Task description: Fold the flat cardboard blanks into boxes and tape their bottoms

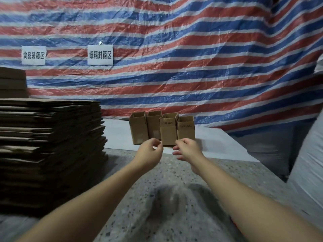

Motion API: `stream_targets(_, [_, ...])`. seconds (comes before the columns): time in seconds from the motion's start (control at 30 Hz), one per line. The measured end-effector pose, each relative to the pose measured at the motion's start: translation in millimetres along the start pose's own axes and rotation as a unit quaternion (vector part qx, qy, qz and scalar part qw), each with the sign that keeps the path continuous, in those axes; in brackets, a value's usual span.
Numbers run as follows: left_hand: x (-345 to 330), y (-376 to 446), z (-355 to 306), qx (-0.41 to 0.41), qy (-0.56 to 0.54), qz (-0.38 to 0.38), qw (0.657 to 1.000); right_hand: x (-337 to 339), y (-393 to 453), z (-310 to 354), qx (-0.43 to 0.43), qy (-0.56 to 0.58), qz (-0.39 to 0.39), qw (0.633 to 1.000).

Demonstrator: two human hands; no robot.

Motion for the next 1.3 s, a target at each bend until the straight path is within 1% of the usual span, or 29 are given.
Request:
stream_targets(0.07, [26.4,-22.1,-5.9,-0.025,0.028,-0.010,0.999,-7.8,-27.8,9.0,0.009,0.018,0.018,1.000])
stream_targets(0.13, [56.5,-38.3,-14.7,-0.063,0.085,-0.029,0.994,-17.8,-51.0,18.5,0.017,0.039,0.038,0.998])
stream_targets(0.3, [137.0,-41.3,-40.0,-0.150,0.225,-0.124,0.955,-48.0,-86.9,53.7,0.054,0.069,0.080,0.993])
stream_targets(0.33, [152.2,-37.5,-42.4,-0.163,0.274,-0.142,0.937,-53.3,-90.8,63.2,0.064,0.074,0.085,0.992])
stream_targets(0.4, [179.5,-26.1,-41.2,-0.168,0.418,-0.156,0.879,-61.3,-96.3,83.2,0.091,0.085,0.090,0.988])
stream_targets(0.43, [194.2,-19.7,-38.7,-0.156,0.477,-0.154,0.851,-64.8,-97.4,93.0,0.105,0.090,0.092,0.986])
stream_targets(0.47, [210.1,-13.7,-35.9,-0.137,0.515,-0.151,0.832,-67.9,-97.9,101.7,0.116,0.092,0.094,0.984])
stream_targets(0.5, [226.3,-7.8,-32.7,-0.112,0.539,-0.152,0.821,-71.0,-97.9,109.5,0.124,0.090,0.096,0.983])
stream_targets(0.57, [255.9,3.3,-25.2,-0.042,0.566,-0.150,0.810,-76.8,-95.6,121.6,0.138,0.076,0.098,0.983])
stream_targets(0.67, [285.5,14.0,-11.9,0.076,0.578,-0.126,0.803,-87.3,-92.4,136.0,0.157,0.058,0.106,0.980])
stream_targets(0.77, [295.3,18.5,0.6,0.153,0.597,-0.089,0.783,-98.4,-88.3,144.8,0.162,0.040,0.117,0.979])
stream_targets(0.8, [295.2,19.7,4.1,0.170,0.592,-0.078,0.784,-102.4,-86.1,146.3,0.160,0.034,0.119,0.979])
stream_targets(0.87, [291.0,21.6,10.9,0.197,0.550,-0.058,0.809,-110.2,-82.3,148.2,0.158,0.023,0.126,0.979])
stream_targets(0.9, [287.5,21.8,12.8,0.204,0.530,-0.050,0.822,-113.9,-80.2,148.5,0.156,0.018,0.128,0.979])
stream_targets(0.93, [283.5,21.6,13.4,0.203,0.522,-0.047,0.827,-117.1,-78.2,148.6,0.154,0.014,0.131,0.979])
stream_targets(0.97, [279.8,21.5,13.1,0.196,0.529,-0.046,0.824,-119.7,-76.4,148.4,0.152,0.011,0.134,0.979])
stream_targets(1.17, [266.7,21.7,5.0,0.126,0.627,-0.049,0.767,-126.7,-67.3,143.3,0.136,0.006,0.123,0.983])
stream_targets(1.3, [261.9,18.1,2.1,0.101,0.638,-0.058,0.761,-126.0,-63.0,138.0,0.122,-0.001,0.119,0.985])
Point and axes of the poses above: each hand's wrist, its own y-axis towards the middle knuckle, its own x-axis out of the back of the hand, z = x × y, the point moved 3 cm from there along y, towards the middle knuckle, and after that the axes turned 1 degree about x, right-handed, at the moved point
